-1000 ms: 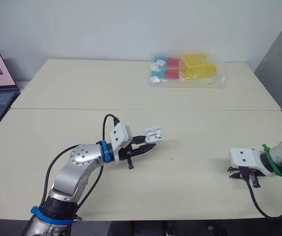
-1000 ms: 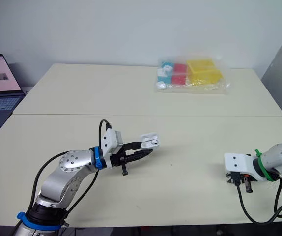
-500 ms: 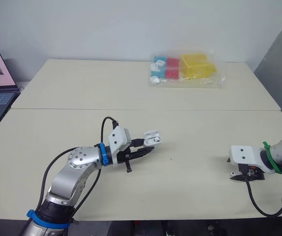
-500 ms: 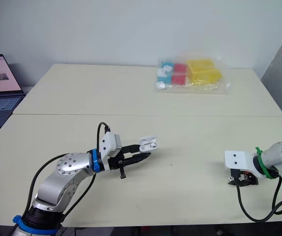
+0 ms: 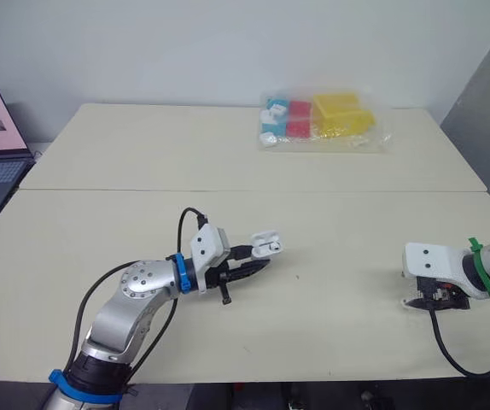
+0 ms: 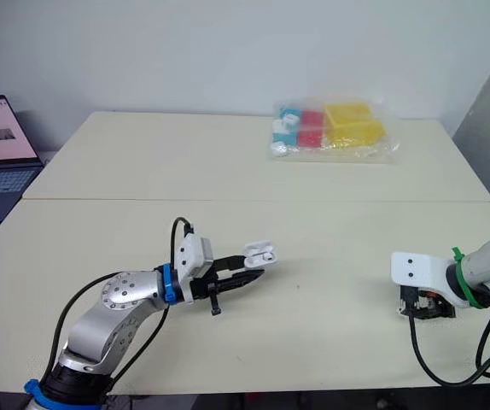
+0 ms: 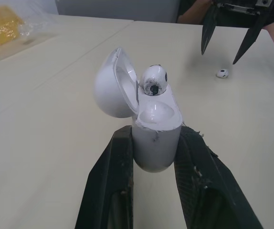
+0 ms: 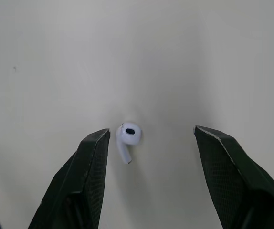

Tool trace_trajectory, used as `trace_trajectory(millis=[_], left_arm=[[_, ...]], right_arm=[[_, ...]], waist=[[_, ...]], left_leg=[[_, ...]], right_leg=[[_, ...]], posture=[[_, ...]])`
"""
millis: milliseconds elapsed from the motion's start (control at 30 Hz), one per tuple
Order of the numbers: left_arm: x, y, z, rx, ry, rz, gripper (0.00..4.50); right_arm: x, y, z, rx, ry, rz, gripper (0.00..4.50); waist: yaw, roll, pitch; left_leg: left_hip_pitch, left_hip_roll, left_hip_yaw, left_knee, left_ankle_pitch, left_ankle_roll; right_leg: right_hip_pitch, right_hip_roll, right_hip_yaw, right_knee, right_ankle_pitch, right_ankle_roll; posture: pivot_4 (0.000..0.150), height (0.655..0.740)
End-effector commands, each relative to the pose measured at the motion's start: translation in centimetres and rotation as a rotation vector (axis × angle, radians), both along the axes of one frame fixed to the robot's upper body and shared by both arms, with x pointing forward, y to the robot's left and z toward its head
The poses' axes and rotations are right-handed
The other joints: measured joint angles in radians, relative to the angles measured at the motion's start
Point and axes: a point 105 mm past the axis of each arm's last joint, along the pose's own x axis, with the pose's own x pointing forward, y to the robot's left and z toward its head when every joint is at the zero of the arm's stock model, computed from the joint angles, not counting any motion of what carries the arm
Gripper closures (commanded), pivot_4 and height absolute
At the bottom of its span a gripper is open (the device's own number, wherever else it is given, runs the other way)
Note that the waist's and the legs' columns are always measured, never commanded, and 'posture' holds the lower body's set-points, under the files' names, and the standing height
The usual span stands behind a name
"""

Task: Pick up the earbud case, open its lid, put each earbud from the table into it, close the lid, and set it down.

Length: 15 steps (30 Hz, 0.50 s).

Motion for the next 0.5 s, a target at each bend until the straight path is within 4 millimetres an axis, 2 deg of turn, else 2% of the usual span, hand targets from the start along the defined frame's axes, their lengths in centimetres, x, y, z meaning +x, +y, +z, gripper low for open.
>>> trace_trajectory(millis=[33,233,500], left_arm=[[-0.3,-0.8,0.8,-0.016,-0.048,-0.017,3.70],[-0.2,-1.2,0.2,-0.022,-0.049,-0.014,3.70],[-0.2,-1.3,0.1,-0.030,-0.055,-0.002,3.70]], right_arm=[[-0.2,-0.5,-0.3,-0.096,0.008,0.009,1.60],[0.6,-0.2,-1.4,-0.119,0.034,0.014,1.60],[0.8,-0.2,-2.5,-0.127,0.079,0.015,1.60]], waist=[[0.000,0.000,0.000],[-0.002,0.000,0.000],[-0.001,0.000,0.000]], left_leg=[[0.000,0.000,0.000,0.000,0.000,0.000],[0.001,0.000,0.001,0.000,0.000,0.000],[0.001,0.000,0.000,0.000,0.000,0.000]], right_leg=[[0.000,0.000,0.000,0.000,0.000,0.000],[0.000,0.000,0.001,0.000,0.000,0.000],[0.000,0.000,0.001,0.001,0.000,0.000]], posture=[[0.150,0.7400],[0.150,0.7400],[0.150,0.7400]])
